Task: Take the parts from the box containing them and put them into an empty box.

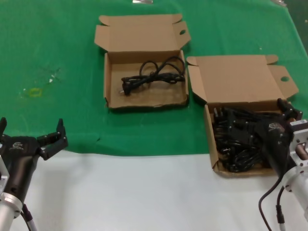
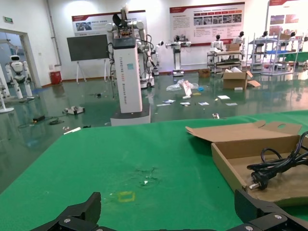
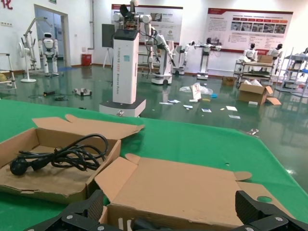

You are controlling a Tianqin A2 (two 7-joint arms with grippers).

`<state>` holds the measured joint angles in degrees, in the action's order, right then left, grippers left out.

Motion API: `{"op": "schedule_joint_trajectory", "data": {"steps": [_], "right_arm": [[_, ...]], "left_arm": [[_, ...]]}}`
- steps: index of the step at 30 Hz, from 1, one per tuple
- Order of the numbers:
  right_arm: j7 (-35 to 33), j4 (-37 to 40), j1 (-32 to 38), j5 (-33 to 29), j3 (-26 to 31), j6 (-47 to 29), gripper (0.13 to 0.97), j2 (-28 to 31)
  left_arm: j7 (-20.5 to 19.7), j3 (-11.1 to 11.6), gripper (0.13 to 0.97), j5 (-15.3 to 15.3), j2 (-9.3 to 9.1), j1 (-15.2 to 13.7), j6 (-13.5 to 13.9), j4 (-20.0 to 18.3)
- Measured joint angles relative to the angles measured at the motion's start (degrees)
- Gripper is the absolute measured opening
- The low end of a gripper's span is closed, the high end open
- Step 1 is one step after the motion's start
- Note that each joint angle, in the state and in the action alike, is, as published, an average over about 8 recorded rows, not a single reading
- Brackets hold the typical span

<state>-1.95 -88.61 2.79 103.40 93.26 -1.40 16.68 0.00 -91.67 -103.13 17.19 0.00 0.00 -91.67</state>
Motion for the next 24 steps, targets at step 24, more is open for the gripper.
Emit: {"op": "schedule_joint_trajectory", "data": {"steps": [24], "right_arm": [[0.13, -0.22, -0.19, -0.02, -0.11, 0.1, 0.966, 0.04]], "left_arm": [[0.0, 0.0, 0.966, 0.0, 0.0, 0.0, 0.0, 0.0]]}}
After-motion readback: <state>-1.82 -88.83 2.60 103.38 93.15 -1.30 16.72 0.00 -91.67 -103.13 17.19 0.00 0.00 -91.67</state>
